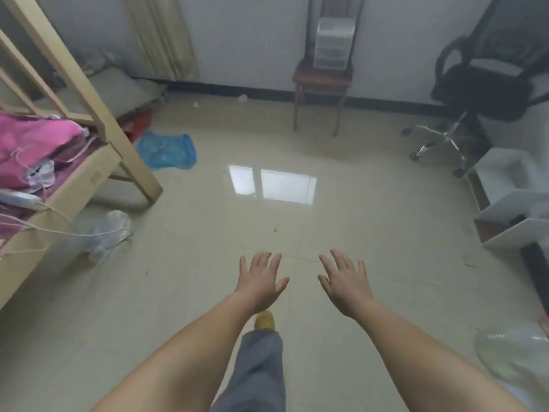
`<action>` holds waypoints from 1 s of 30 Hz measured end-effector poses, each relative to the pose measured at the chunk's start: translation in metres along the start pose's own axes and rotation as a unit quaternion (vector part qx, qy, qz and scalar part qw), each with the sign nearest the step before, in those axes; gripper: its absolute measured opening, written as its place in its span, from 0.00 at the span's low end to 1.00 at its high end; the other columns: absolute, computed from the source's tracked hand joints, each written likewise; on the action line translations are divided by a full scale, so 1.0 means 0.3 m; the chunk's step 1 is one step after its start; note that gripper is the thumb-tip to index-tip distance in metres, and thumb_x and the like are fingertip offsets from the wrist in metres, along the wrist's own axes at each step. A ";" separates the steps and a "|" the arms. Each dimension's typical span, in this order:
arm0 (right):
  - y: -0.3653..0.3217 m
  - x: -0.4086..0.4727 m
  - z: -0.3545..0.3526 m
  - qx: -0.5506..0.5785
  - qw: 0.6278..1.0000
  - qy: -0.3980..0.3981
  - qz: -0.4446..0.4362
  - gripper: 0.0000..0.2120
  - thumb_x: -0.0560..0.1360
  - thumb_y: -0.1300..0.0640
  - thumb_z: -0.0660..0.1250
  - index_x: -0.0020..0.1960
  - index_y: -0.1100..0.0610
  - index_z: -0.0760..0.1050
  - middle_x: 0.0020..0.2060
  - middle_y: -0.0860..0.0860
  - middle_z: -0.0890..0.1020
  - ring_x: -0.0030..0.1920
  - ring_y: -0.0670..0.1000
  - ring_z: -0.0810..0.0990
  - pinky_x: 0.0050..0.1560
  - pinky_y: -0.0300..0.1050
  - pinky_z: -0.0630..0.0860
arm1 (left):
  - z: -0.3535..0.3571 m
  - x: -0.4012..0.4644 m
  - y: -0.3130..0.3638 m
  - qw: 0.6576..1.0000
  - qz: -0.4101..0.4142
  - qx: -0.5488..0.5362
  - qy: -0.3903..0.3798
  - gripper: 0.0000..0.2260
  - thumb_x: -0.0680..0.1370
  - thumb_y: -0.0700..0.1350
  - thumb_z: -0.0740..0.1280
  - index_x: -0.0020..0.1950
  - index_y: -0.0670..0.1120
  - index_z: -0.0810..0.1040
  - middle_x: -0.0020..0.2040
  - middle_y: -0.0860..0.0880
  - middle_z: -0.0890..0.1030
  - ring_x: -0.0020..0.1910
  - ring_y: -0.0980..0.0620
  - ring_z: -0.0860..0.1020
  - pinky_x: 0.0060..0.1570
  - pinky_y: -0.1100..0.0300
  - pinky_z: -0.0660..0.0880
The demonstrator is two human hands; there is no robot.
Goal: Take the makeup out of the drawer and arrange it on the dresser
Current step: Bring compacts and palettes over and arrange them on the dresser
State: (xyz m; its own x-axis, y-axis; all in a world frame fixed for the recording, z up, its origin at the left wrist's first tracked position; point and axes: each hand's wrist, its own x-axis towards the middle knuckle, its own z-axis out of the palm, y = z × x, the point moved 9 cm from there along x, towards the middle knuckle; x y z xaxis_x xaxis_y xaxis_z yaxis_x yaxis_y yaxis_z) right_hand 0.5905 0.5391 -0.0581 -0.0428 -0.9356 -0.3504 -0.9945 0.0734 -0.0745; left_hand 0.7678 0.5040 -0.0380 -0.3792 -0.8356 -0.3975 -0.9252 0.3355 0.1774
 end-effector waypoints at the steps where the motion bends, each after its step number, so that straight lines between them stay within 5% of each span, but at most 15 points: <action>1: 0.025 0.074 -0.035 0.006 1.000 0.003 0.013 0.26 0.81 0.43 0.43 0.77 0.48 0.46 0.77 0.51 0.48 0.77 0.50 0.47 0.73 0.60 0.45 | -0.046 0.083 -0.002 1.000 0.010 0.005 0.001 0.27 0.81 0.58 0.49 0.77 0.49 0.48 0.76 0.47 0.53 0.76 0.48 0.48 0.72 0.40 0.40; 15: 0.469 1.040 -0.536 0.028 0.994 0.035 0.095 0.26 0.81 0.43 0.45 0.77 0.48 0.48 0.77 0.52 0.54 0.75 0.50 0.54 0.72 0.58 0.49 | -0.607 1.230 0.111 0.993 0.108 0.049 0.012 0.28 0.80 0.59 0.50 0.77 0.50 0.48 0.76 0.47 0.55 0.75 0.48 0.51 0.72 0.40 0.42; 30: 1.016 2.120 -1.030 0.024 0.999 0.016 0.043 0.26 0.81 0.44 0.47 0.77 0.48 0.48 0.76 0.51 0.55 0.75 0.50 0.55 0.72 0.54 0.52 | -1.105 2.345 0.309 0.998 0.050 0.009 0.049 0.27 0.80 0.59 0.51 0.77 0.50 0.49 0.76 0.48 0.56 0.75 0.50 0.51 0.73 0.42 0.43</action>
State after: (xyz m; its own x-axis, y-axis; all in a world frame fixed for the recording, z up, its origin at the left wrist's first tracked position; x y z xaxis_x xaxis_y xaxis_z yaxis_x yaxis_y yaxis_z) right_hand 0.2306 -0.1404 -0.0152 -0.1314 -0.9357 -0.3273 -0.9813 0.1696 -0.0908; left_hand 0.4200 -0.1970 -0.0028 -0.4673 -0.8355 -0.2892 -0.8832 0.4264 0.1952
